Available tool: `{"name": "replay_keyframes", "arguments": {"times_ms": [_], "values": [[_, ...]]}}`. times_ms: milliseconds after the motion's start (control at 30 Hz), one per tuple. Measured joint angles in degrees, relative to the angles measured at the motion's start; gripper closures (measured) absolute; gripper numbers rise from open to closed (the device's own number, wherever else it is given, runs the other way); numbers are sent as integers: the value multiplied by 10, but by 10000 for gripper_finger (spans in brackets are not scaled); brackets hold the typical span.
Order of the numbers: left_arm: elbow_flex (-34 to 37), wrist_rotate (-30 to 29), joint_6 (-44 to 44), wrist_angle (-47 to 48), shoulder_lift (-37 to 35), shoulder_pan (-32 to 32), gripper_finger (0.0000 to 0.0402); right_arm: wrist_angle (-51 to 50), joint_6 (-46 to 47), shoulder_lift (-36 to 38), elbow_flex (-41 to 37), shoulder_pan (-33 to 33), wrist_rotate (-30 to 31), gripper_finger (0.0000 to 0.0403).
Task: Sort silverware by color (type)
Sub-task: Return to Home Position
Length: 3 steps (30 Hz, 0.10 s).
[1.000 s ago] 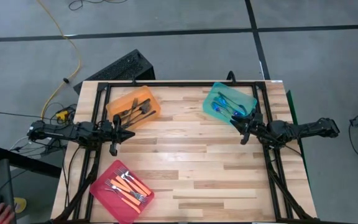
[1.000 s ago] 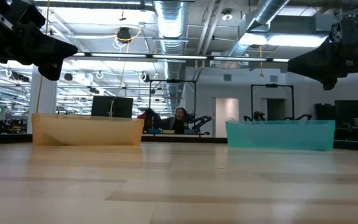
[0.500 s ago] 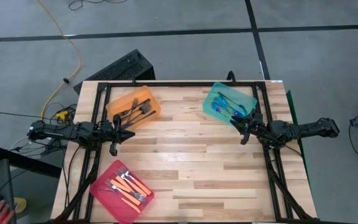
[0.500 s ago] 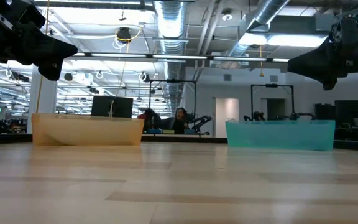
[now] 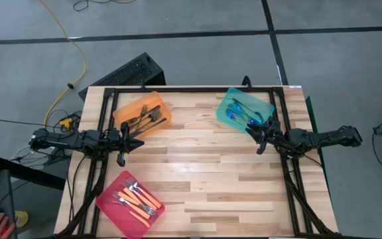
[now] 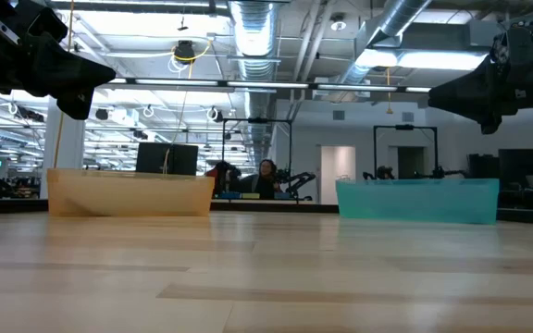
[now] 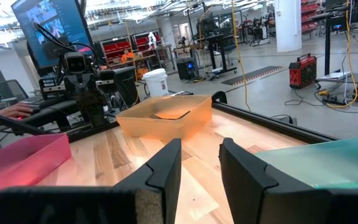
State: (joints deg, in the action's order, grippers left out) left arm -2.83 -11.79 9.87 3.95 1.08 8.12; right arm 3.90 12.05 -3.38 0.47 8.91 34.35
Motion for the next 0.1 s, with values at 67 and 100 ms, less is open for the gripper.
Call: {"name": "replay_keyframes", "arguments": {"times_ms": [67,100], "values": [[0,0,0,0,0,0,401,0,0,0,0,0,0,269],[0,0,0,0,0,0,401,0,0,0,0,0,0,269]]}}
